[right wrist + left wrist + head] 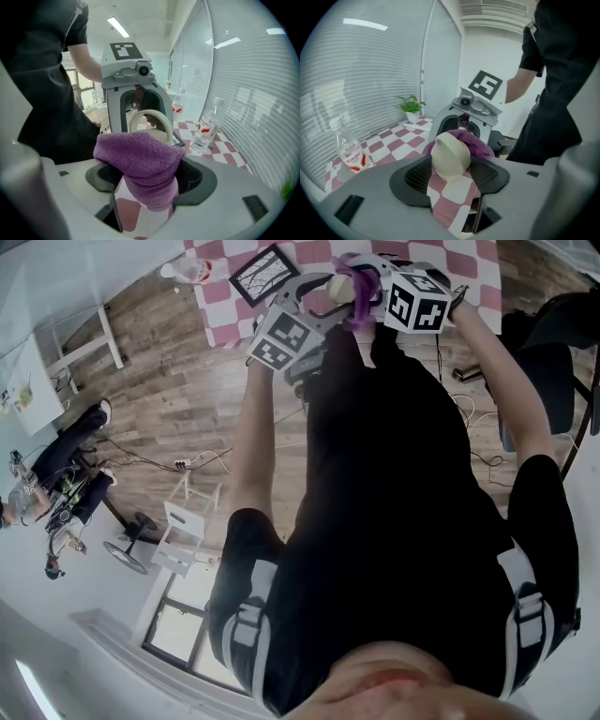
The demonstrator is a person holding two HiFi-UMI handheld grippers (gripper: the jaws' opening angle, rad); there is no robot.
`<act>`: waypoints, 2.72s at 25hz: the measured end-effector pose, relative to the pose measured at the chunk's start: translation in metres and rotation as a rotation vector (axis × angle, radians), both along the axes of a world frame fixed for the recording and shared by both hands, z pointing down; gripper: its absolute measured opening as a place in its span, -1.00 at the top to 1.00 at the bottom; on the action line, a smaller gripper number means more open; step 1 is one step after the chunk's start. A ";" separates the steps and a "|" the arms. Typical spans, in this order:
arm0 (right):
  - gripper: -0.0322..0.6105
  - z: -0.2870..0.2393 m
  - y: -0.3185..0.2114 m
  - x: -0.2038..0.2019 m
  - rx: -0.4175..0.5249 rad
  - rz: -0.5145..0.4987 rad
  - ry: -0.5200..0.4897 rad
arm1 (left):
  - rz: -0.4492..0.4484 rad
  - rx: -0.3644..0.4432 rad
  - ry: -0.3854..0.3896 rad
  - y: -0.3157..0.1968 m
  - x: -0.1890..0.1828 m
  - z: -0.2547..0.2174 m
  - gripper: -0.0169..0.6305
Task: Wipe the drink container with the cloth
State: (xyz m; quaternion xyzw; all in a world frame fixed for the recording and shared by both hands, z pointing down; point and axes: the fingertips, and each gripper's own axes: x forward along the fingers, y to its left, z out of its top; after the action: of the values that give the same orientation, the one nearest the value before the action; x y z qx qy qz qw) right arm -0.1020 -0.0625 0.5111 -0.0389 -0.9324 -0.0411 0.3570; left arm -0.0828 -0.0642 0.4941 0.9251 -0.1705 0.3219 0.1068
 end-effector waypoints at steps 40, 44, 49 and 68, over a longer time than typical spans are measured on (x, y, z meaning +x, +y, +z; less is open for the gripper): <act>0.69 -0.009 -0.046 0.119 0.042 0.692 -0.173 | -0.311 -0.069 0.128 -0.029 0.016 -0.002 0.10; 0.69 -0.026 -0.044 0.131 0.076 0.728 -0.213 | -0.306 -0.049 0.111 -0.024 0.020 -0.003 0.10; 0.70 -0.034 -0.041 0.143 0.097 0.772 -0.247 | -0.276 -0.013 0.087 -0.015 0.019 -0.002 0.10; 0.70 -0.071 -0.011 0.195 0.113 0.878 -0.318 | -0.310 0.062 0.079 -0.020 0.053 -0.003 0.10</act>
State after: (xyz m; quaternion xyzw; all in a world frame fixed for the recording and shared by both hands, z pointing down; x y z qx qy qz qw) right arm 0.0932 -0.0737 0.4406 0.3857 -0.8999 0.0576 0.1950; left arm -0.0303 -0.0840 0.4908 0.9026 -0.3168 0.2593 0.1331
